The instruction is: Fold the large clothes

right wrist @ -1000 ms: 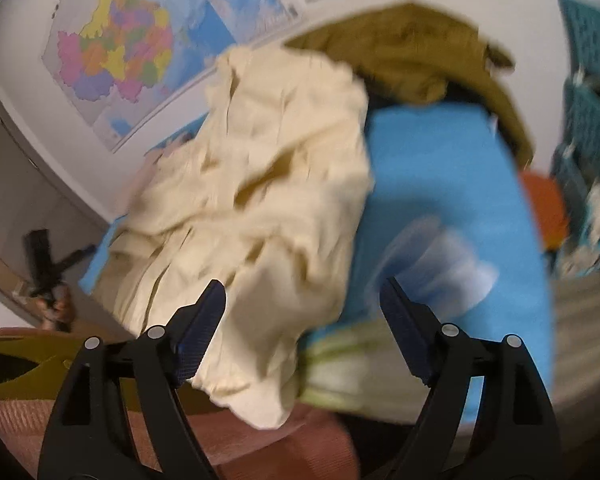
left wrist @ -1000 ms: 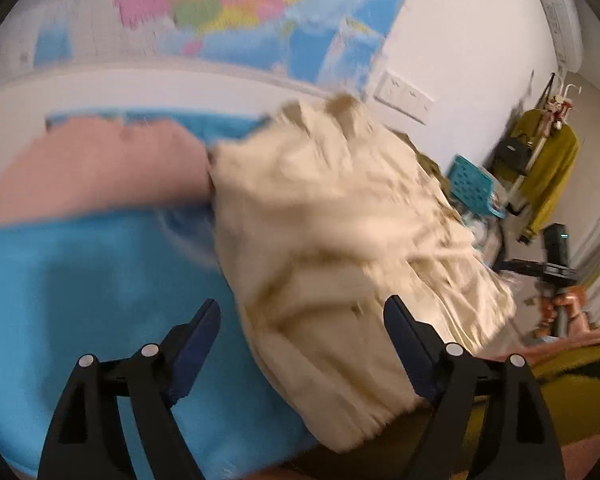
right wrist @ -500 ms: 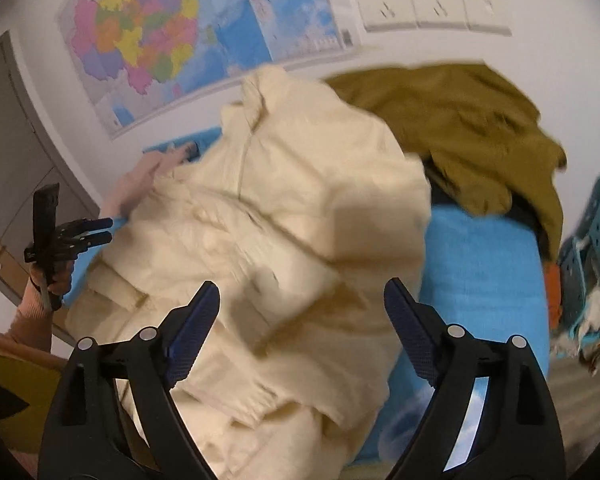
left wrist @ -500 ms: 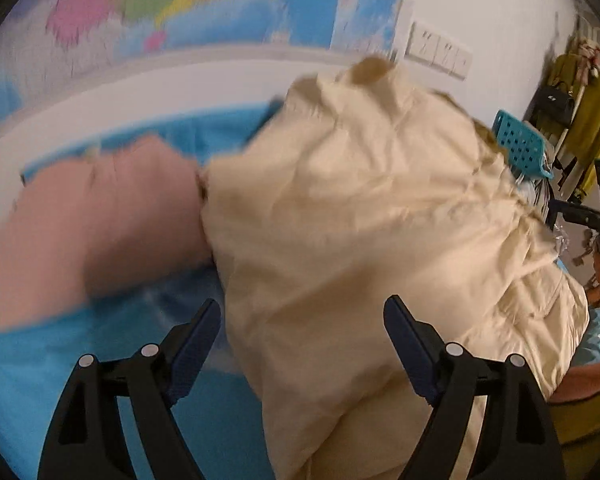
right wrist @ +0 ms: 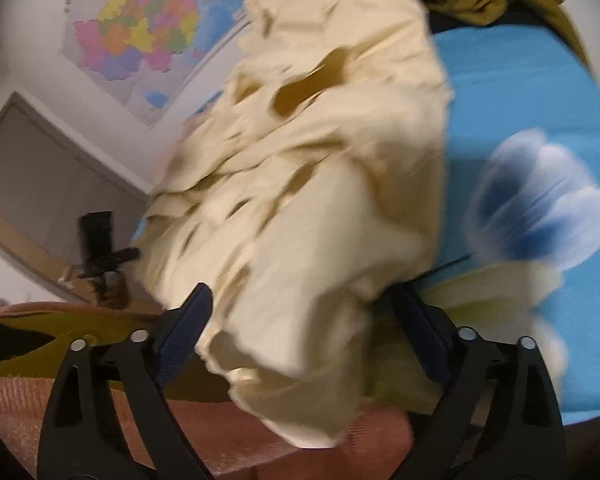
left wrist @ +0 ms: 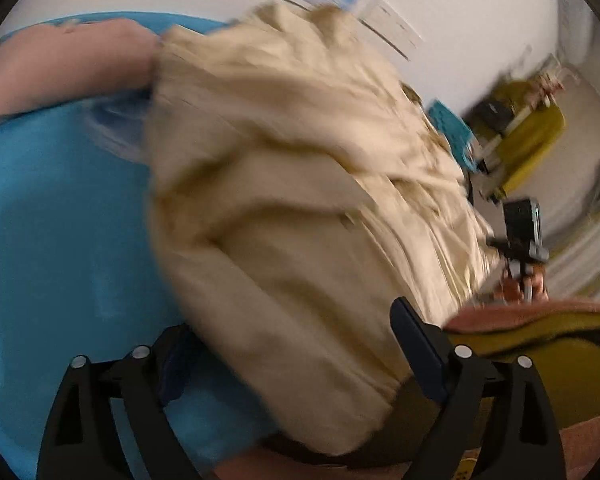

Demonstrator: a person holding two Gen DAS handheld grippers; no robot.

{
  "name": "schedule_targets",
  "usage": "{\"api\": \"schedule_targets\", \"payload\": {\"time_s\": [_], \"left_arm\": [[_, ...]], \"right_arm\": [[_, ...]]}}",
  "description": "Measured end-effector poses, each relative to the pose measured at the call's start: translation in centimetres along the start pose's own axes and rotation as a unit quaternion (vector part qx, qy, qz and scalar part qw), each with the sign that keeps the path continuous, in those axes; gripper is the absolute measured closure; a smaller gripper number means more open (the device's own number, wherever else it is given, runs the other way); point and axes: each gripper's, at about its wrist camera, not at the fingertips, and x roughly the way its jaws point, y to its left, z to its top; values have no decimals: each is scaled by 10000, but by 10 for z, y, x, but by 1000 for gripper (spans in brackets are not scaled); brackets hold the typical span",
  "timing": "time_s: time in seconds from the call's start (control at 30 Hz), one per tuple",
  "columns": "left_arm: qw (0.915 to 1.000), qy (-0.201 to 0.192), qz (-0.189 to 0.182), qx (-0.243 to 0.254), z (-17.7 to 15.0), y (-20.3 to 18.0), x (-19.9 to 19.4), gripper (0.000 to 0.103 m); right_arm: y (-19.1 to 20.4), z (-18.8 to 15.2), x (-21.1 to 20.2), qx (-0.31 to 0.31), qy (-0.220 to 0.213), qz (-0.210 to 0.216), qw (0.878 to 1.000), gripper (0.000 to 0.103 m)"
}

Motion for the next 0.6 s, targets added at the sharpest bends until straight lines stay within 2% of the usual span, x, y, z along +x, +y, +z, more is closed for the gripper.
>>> {"api": "schedule_targets", "payload": {"time_s": [0.03, 0.07, 0.13, 0.2, 0.27, 0.3, 0.43, 0.6], "left_arm": [[9999, 24, 25, 125, -1, -7, 3, 9], [9998, 41, 73, 179, 0, -11, 5, 10], [9997, 101, 128, 188, 4, -19, 10, 27], [9992, 109, 359, 137, 6, -23, 11, 55], [9986, -70, 519, -64, 9, -23, 6, 72], [9983, -218, 521, -149, 10, -24, -1, 76], [9963, -747, 315, -286, 15, -33, -30, 83], [9904, -1202, -327, -592, 18, -33, -66, 84]], "right_arm": [[4, -2, 4, -62, 15, 67, 10000, 21], [6, -2, 6, -98, 38, 115, 9999, 35], [9, -4, 11, -59, 73, 236, 9997, 48], [12, -5, 12, -78, 75, 335, 9994, 71], [19, -6, 6, -94, -75, 470, 9988, 78], [25, -6, 1, -149, -201, 547, 9982, 81], [54, -3, -28, -354, -739, 940, 9922, 84], [78, -3, -60, -522, -1203, 1286, 9830, 84]]}}
